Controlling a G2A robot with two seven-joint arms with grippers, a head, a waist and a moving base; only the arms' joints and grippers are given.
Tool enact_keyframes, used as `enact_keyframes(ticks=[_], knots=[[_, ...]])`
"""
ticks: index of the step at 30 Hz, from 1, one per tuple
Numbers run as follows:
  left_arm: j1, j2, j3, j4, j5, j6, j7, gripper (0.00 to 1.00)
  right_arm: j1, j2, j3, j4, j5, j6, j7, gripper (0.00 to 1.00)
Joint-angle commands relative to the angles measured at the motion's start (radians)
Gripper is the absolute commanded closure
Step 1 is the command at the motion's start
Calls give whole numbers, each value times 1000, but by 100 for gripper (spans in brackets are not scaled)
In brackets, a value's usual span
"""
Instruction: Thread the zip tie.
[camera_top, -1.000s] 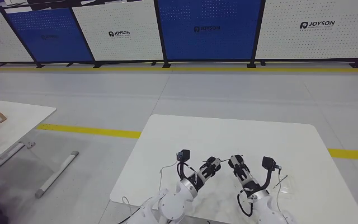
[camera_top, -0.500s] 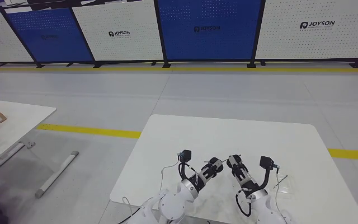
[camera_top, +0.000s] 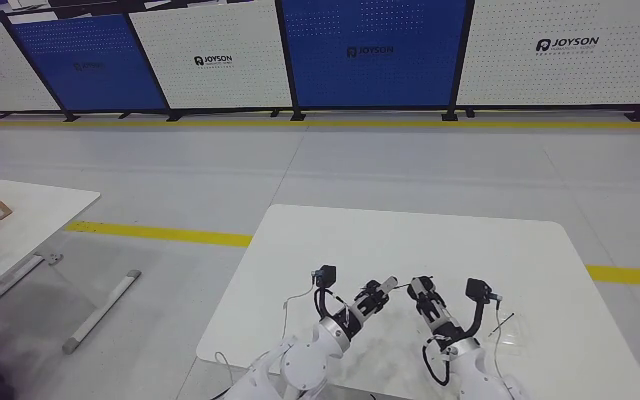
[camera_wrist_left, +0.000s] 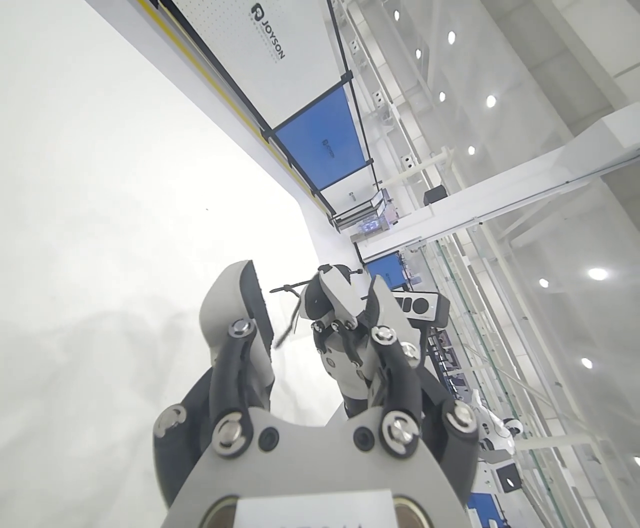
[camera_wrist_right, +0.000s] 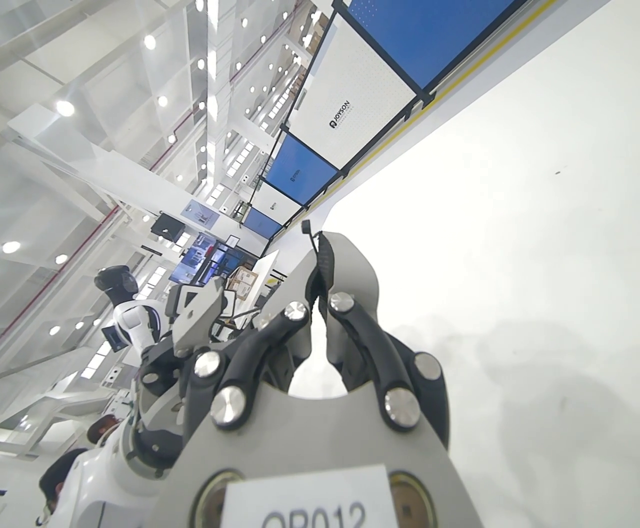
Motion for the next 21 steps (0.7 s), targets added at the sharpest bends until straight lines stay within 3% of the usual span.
enact_keyframes(ticks=[1,9,10,12,21], knots=[[0,0,-1,0,-2,1,-2,62,-1,0,2,-1,1,-1,-1,100],[-1,-1,-4,1,-4,3,-3,82,-4,0,9,-1,6,-6,0,100],[-1,-2,-4,2,-4,4,-3,91,-4,-1,9,-1,7,-7,0,100],[-3,-2,-4,3,-3,6,-3,100,-4,-1,11,0,7,-8,1,100],[-4,-4,-1,5,1,5,-3,100,-3,-2,13,4,14,-16,5,100]])
